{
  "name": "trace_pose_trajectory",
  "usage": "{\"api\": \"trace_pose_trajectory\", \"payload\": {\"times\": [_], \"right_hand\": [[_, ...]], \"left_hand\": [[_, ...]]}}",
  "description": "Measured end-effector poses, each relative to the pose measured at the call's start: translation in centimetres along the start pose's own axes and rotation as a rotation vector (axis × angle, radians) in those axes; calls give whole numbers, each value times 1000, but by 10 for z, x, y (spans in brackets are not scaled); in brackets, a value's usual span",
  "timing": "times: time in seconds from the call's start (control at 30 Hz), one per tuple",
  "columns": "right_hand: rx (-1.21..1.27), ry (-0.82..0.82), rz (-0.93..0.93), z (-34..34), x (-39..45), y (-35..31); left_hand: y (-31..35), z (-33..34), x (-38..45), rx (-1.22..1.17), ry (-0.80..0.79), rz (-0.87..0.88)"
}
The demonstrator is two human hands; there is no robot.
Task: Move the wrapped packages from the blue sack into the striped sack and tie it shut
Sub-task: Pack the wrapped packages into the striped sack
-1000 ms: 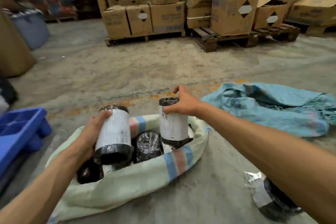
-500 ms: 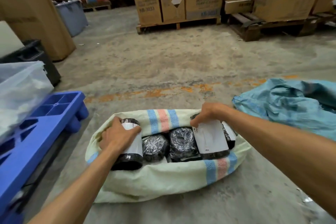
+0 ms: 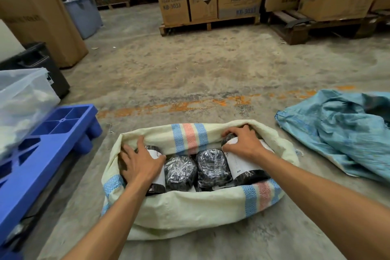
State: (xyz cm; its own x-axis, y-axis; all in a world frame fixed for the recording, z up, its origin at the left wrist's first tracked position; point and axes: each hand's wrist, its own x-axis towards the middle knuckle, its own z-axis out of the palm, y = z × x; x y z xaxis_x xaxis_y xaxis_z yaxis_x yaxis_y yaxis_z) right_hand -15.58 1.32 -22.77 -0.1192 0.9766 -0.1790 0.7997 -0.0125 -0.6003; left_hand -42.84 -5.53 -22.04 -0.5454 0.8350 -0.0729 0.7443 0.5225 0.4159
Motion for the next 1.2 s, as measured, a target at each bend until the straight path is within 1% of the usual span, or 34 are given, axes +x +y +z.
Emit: {"api": "trace_pose_trajectory", "payload": {"times": [0.07, 0.13, 0.2, 0.23, 0.3, 0.33, 0.37, 0.43, 0.5, 0.53, 0.6, 0.77, 0.83, 0.97, 1.0, 1.07, 1.13, 1.2], "right_hand": [[-51, 111, -39, 6, -1, 3], [-128, 245, -53, 11, 0, 1], [-216, 374, -88, 11, -3, -5], [-253, 443, -134, 11, -5, -7], [-294, 556, -264, 12, -10, -9], [-303, 577, -307, 11, -15, -8], [-301, 560, -320, 11, -18, -6], [-244, 422, -274, 6, -22, 0], [-219, 262, -256, 1, -25, 4], [-218, 209, -259, 1, -26, 6], [-232, 162, -265, 6, -29, 8], [-320, 200, -270, 13, -32, 3], [-330, 228, -279, 14, -34, 2], [-438, 359, -349, 13, -42, 0], [-441, 364, -368, 12, -46, 0], [-363, 384, -400, 6, -53, 3], [-285, 429, -418, -3, -62, 11], [-225, 466, -408, -15, -73, 20]], "left_hand": [[3, 3, 1, -28, 1, -8], [5, 7, 0, -17, 43, -12], [6, 13, -5, 61, 101, 23], [6, 15, -7, 95, 109, 43], [2, 15, -4, 113, 50, 69], [0, 13, -2, 104, 0, 87], [-4, 11, 2, 95, -50, 116], [-11, 8, 7, 87, -114, 196], [-17, 8, 8, 79, -129, 245], [-18, 9, 7, 74, -131, 247], [-15, 12, 7, 75, -119, 220], [-1, 11, 1, 119, -59, 131], [-3, 11, -2, 117, -19, 144], [0, 7, -15, 182, 88, 190], [2, 4, -20, 202, 111, 213], [10, 0, -29, 213, 160, 286], [25, -1, -40, 167, 179, 409], [45, 4, -55, 90, 149, 565]]}}
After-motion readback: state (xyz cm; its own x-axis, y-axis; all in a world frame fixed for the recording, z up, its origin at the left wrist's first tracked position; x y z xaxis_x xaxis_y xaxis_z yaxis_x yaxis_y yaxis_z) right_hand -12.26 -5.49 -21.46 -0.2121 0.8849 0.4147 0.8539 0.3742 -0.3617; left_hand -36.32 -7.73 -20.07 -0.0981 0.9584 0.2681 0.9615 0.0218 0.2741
